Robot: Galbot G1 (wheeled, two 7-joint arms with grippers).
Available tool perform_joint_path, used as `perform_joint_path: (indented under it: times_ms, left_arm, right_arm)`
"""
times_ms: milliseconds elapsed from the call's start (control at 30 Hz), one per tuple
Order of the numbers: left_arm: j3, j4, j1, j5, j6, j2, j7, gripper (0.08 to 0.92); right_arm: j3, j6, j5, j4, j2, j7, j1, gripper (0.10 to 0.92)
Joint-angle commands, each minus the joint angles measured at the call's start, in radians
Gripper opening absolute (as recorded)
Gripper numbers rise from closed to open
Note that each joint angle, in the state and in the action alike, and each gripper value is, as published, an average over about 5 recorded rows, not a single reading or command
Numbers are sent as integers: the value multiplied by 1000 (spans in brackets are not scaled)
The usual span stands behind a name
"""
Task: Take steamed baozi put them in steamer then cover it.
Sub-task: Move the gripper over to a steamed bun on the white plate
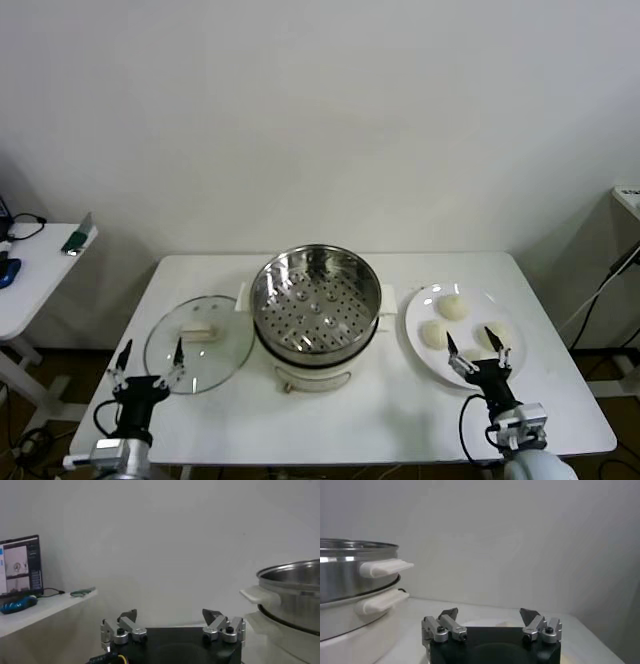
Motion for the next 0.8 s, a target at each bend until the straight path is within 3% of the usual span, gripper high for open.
perform_joint_path:
  times_ms: [33,200,400,533,800]
  left_arm:
    - [4,2,2,-6,-7,2,-20,823]
    - [17,2,-1,-50,-18,15,-20,823]
    - [23,0,-9,-61,-20,23,-20,823]
    - [20,4,-12,-66,-21,28,-22,823]
    - [11,21,-16,-82,-19,31,-30,823]
  right_arm:
    - [2,-70,-31,-4,-56,-31,38,823]
    - [-28,-225,-113,-51,-318,-239,132,823]
    - [-146,-185,-159,-267,-604,-600,346,823]
    - [-311,-125,-266,-434,-674,-794,572,823]
    - [-834,-83,-329,-624,-719,-913,1049,823]
